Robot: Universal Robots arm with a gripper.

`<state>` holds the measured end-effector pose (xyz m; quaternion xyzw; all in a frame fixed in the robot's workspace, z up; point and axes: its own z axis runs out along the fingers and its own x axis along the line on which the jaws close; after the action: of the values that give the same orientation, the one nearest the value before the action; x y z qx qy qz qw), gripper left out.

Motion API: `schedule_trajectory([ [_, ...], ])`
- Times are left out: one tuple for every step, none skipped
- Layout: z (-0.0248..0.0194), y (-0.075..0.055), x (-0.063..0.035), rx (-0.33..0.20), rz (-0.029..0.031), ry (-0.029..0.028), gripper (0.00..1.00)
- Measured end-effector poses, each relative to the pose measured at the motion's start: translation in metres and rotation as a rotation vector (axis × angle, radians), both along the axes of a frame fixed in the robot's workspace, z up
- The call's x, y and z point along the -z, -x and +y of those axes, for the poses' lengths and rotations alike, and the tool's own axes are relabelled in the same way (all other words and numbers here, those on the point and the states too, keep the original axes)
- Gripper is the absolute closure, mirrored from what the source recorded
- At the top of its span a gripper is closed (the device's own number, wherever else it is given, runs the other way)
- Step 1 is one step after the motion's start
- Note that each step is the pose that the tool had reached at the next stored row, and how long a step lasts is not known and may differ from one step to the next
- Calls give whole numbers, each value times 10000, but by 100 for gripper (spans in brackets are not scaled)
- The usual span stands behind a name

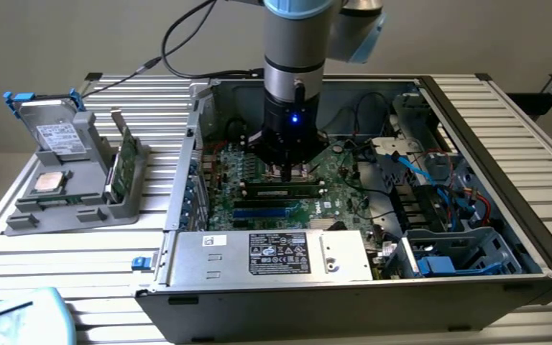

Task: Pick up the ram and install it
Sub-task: 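Press down the ram until it locks into place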

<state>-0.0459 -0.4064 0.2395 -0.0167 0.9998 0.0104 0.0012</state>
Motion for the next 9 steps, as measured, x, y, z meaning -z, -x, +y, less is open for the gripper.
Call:
schedule_trajectory([
  [-9,3,-10,-1,1,0,89],
  [-20,5,-23,0,1,0,89],
  [-31,5,-38,5,1,0,89],
  [-42,5,-54,10,1,-1,89],
  [-53,5,-69,18,0,-2,89],
  [-67,5,-84,27,0,-2,89],
  [-81,5,-96,35,0,-2,89],
  [-99,5,-102,43,0,-1,89],
  [-118,5,-105,52,1,-1,89],
])
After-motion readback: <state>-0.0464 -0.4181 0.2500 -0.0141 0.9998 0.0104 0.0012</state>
